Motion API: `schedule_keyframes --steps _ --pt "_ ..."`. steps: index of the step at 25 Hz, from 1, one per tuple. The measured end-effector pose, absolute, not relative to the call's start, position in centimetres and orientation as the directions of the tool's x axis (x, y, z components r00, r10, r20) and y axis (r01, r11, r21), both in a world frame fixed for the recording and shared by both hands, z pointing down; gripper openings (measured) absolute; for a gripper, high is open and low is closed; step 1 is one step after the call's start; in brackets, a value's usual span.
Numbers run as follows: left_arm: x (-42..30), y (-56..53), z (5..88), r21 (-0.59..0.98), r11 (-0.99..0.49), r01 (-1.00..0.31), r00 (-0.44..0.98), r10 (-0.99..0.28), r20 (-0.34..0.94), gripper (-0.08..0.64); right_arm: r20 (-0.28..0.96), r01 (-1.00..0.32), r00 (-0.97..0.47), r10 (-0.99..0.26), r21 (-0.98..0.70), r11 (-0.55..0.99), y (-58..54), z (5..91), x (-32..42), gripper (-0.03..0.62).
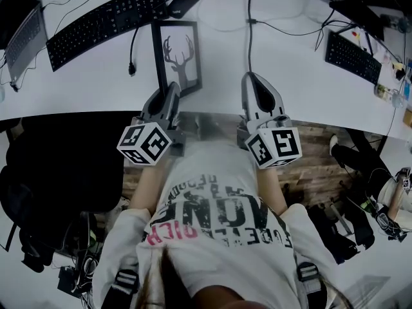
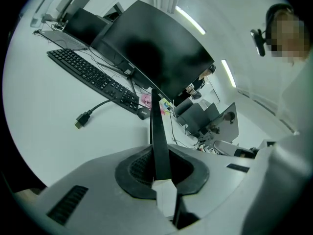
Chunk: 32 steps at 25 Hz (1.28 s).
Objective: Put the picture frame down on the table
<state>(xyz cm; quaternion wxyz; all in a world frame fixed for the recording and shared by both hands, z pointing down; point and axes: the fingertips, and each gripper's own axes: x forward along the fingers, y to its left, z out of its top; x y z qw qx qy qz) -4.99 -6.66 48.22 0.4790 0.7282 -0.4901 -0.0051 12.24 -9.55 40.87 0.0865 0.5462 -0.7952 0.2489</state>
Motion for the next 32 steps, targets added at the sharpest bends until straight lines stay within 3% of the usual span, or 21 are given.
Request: schedule_keyframes --steps 16,32 --pt "-4.8 -5.7 50.4 0.763 -0.002 -0.647 0.554 -0.689 0.467 0.029 0.405 -0.912 -0.391 -0.827 -0.293 0.287 -9.4 41.1 10.8 -0.002" --pt "-5.3 -5.1 52.3 0.682 0.058 -0.729 0.481 -0.664 0.572 0.06 0.39 -0.905 -0.409 -0.825 -0.293 0.31 -9.0 40.0 12.2 -0.002"
